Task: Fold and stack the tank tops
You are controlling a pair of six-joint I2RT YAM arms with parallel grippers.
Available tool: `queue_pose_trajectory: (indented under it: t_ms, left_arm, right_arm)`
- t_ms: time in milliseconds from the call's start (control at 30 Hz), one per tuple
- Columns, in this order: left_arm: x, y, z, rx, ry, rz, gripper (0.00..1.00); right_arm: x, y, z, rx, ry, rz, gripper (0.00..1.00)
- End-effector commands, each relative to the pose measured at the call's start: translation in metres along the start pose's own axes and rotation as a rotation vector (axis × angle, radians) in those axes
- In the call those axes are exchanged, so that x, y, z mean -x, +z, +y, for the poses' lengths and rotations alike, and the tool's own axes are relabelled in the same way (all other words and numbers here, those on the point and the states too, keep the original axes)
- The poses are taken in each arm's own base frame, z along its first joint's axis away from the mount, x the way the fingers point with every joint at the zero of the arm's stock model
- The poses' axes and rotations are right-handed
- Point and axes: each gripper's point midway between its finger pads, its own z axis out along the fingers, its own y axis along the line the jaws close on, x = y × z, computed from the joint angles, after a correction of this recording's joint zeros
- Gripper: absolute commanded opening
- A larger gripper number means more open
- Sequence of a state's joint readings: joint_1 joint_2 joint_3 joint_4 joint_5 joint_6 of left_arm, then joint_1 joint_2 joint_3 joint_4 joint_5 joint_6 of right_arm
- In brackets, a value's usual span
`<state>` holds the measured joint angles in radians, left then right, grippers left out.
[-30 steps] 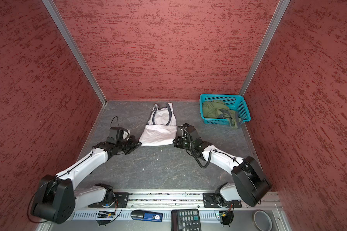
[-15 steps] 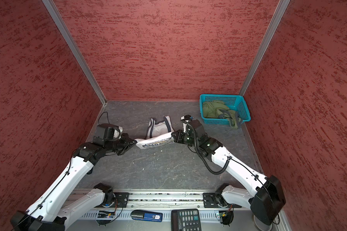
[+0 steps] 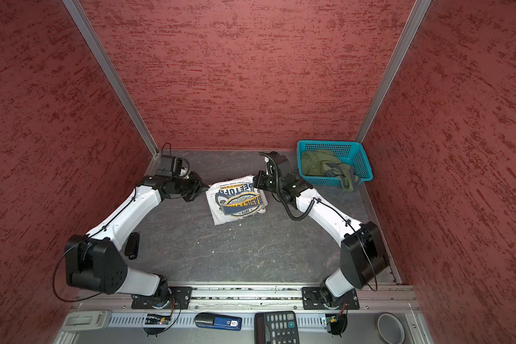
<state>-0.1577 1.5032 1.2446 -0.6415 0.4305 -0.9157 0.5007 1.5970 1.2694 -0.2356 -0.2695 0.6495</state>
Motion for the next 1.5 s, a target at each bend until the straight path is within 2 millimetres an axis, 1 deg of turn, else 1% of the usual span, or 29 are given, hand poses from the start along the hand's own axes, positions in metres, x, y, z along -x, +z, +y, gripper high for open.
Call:
queue_pose_trajectory:
  t_ms: [0, 100, 167, 333, 400, 467, 533, 567, 600, 633, 700, 733, 767, 833, 900, 967, 1033, 1133, 1233, 1367, 1467]
  left_arm:
    - [0.024, 0.008, -0.019, -0.039, 0.029, -0.027, 0.1]
    - [0.044, 0.025, -0.013, -0.001, 0.001, -0.038, 0.12]
    - [0.056, 0.041, -0.009, 0.022, -0.017, -0.029, 0.13]
    - [0.085, 0.082, -0.01, 0.044, -0.024, -0.011, 0.15]
    - [0.097, 0.099, -0.01, 0.05, -0.026, -0.004, 0.17]
    - [0.11, 0.112, -0.014, 0.034, -0.025, -0.005, 0.18]
    - [0.122, 0.127, -0.019, 0.019, -0.014, -0.007, 0.25]
    - [0.126, 0.133, -0.019, 0.024, -0.011, -0.003, 0.31]
    - [0.13, 0.139, -0.019, 0.028, -0.007, 0.001, 0.37]
    - [0.134, 0.144, -0.018, 0.029, 0.001, 0.005, 0.4]
    - [0.14, 0.141, -0.016, 0.049, 0.018, -0.012, 0.49]
    - [0.142, 0.135, -0.014, 0.066, 0.039, -0.028, 0.54]
    - [0.144, 0.129, -0.014, 0.085, 0.066, -0.05, 0.58]
    - [0.14, 0.116, -0.012, 0.108, 0.128, -0.076, 0.65]
    - [0.131, 0.107, -0.006, 0.121, 0.171, -0.093, 0.68]
    - [0.117, 0.103, -0.004, 0.106, 0.221, -0.095, 0.71]
    - [0.102, 0.106, 0.003, 0.099, 0.253, -0.081, 0.72]
    - [0.087, 0.116, 0.006, 0.093, 0.299, -0.068, 0.73]
    - [0.083, 0.132, 0.009, 0.112, 0.319, -0.042, 0.73]
    - [0.089, 0.157, 0.011, 0.164, 0.333, -0.028, 0.7]
    - [0.096, 0.178, 0.014, 0.219, 0.344, -0.021, 0.62]
  right_arm:
    - [0.025, 0.012, 0.003, 0.063, 0.001, -0.022, 0.0]
    - [0.033, 0.034, -0.016, 0.052, 0.04, -0.006, 0.0]
    - [0.038, 0.049, -0.032, 0.048, 0.075, 0.007, 0.0]
    - [0.054, 0.079, -0.062, 0.028, 0.114, 0.007, 0.0]
    - [0.061, 0.091, -0.07, 0.031, 0.118, 0.008, 0.0]
    - [0.067, 0.103, -0.078, 0.03, 0.119, 0.008, 0.0]
    - [0.074, 0.115, -0.088, 0.028, 0.127, 0.007, 0.0]
    - [0.077, 0.12, -0.09, 0.031, 0.124, 0.006, 0.03]
    - [0.08, 0.126, -0.096, 0.022, 0.123, 0.004, 0.1]
    - [0.082, 0.132, -0.105, -0.004, 0.126, 0.006, 0.19]
    - [0.086, 0.136, -0.122, -0.063, 0.127, 0.007, 0.33]
    - [0.087, 0.135, -0.131, -0.108, 0.126, 0.006, 0.4]
    - [0.088, 0.132, -0.137, -0.143, 0.117, 0.004, 0.45]
    - [0.087, 0.125, -0.138, -0.178, 0.069, -0.003, 0.54]
    - [0.08, 0.121, -0.136, -0.185, 0.029, 0.011, 0.59]
    - [0.07, 0.119, -0.13, -0.18, -0.015, 0.024, 0.63]
    - [0.058, 0.12, -0.123, -0.171, -0.061, 0.032, 0.67]
    - [0.044, 0.128, -0.127, -0.197, -0.092, 0.054, 0.7]
    - [0.041, 0.138, -0.132, -0.218, -0.114, 0.064, 0.7]
    - [0.045, 0.152, -0.14, -0.255, -0.141, 0.062, 0.68]
    - [0.047, 0.164, -0.15, -0.289, -0.153, 0.069, 0.66]
